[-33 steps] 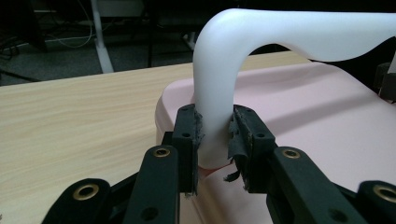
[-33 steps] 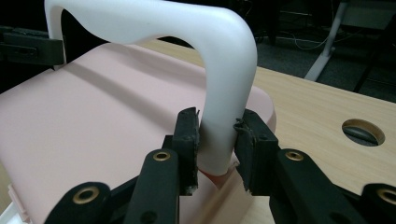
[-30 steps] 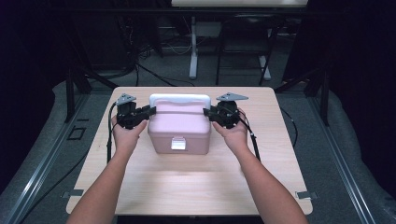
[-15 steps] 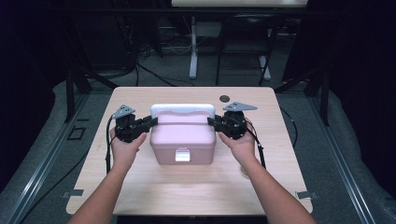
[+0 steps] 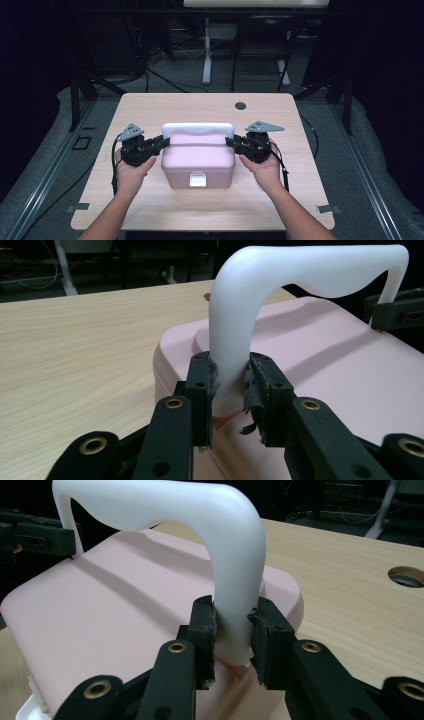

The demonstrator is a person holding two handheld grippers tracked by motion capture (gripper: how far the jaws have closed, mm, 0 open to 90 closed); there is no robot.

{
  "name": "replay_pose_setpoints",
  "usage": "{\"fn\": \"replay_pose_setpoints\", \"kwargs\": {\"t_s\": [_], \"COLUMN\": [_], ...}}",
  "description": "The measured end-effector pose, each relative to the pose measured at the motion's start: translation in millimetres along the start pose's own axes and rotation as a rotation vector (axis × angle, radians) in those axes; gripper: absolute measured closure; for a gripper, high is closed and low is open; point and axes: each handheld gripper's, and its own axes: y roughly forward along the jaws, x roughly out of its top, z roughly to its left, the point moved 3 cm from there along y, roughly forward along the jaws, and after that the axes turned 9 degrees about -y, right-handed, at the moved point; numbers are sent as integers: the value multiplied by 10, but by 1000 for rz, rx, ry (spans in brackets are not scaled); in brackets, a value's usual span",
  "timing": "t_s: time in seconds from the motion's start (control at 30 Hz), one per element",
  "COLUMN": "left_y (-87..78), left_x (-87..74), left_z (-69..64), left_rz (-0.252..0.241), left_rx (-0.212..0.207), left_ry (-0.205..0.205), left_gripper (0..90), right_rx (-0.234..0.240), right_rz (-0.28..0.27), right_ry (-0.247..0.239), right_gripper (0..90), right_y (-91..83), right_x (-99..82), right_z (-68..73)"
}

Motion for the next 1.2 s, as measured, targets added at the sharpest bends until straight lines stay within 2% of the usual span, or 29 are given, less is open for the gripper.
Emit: {"fn": "replay_pose_setpoints", "kwargs": {"t_s": [0.13, 0.27, 0.37, 0.63, 0.7, 0.97, 1.2], "left_y": [-51, -113, -151, -222, -243, -262, -259], "left_x": [-39, -81, -114, -176, -184, -211, -197], "left_z": [-47, -94, -125, -199, -219, -259, -247], "left_rz": [8, 21, 24, 27, 42, 44, 45], "left_rx": [-3, -20, -35, -46, -50, -72, -79], "left_ry": [0, 16, 12, 18, 23, 28, 24], "left_gripper": [726, 726, 726, 727, 728, 728, 729], "right_rx": [4, 20, 33, 39, 40, 49, 60], "right_rz": [0, -10, -6, -7, -8, -13, -18], "right_ry": [-13, -13, -17, -33, -35, -42, -42], "right_gripper": [729, 731, 732, 731, 731, 732, 732], "right_y": [-65, -154, -215, -329, -342, -442, -437], "right_x": [-33, -91, -118, -178, -185, -237, -237], "right_z": [50, 105, 140, 220, 223, 255, 247]}}
